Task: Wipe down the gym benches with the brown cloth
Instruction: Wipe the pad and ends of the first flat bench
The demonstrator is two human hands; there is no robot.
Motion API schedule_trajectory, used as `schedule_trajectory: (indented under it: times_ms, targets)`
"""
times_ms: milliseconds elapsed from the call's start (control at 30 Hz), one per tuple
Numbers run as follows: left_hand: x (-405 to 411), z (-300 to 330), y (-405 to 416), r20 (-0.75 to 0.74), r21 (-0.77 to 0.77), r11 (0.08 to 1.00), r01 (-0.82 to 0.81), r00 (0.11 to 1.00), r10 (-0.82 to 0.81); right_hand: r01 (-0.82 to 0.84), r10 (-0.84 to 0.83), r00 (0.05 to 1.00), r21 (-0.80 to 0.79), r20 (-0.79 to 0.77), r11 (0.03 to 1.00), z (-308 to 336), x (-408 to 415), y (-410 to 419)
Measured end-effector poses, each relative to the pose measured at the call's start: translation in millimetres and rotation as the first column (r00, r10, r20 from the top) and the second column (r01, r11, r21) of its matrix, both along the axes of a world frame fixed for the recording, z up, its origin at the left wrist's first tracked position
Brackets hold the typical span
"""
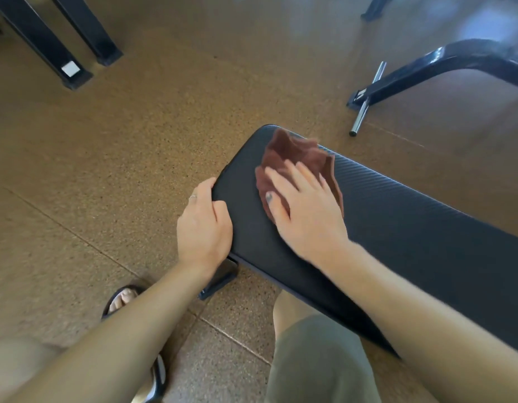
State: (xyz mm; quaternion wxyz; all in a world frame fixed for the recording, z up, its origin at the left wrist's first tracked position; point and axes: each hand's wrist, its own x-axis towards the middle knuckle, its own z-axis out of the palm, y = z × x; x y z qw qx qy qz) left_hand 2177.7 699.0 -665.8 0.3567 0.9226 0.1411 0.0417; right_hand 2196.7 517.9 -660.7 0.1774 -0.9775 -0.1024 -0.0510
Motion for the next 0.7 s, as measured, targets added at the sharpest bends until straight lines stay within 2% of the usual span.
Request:
schedule_trajectory:
  times_ms: [100, 233, 300, 433, 567, 700]
  targets:
    - [0.9, 0.2, -1.2, 0.013, 0.006, 1.0, -0.005, 1.0, 0.005, -0.052, 0.052, 0.998, -0.031, -0.023, 0.998, 1.9, -17.1, 3.6]
    - [3.0, 0.3, -2.3, 0.037, -0.019, 1.0, -0.016, 0.999, 0.017, -0.195, 0.195, 0.981, -0.018, 0.007, 0.981, 8.2, 39.6, 39.8]
    - [3.9, -1.2, -1.2, 0.049, -0.022, 1.0, -0.014, 0.999, 0.015, -0.199, 0.198, 0.98, -0.046, -0.027, 0.979, 11.0, 77.5, 61.6]
    - [5.2, -3.1, 0.0, 0.047, -0.052, 0.999, -0.012, 0.999, 0.014, -0.08, 0.073, 0.995, -0.104, -0.069, 0.991, 16.8, 126.3, 65.5]
    - [5.8, -1.1, -1.2, 0.039, -0.061, 0.998, -0.018, 0.999, 0.02, -0.008, 0.0, 0.988, -0.047, -0.156, 0.999, 25.7, 136.3, 39.7]
    - [5.2, -0.5, -2.2, 0.036, -0.049, 0.999, -0.023, 0.999, 0.025, 0.25, -0.238, 0.923, 0.0, -0.303, 0.968, 36.4, 122.7, -19.5]
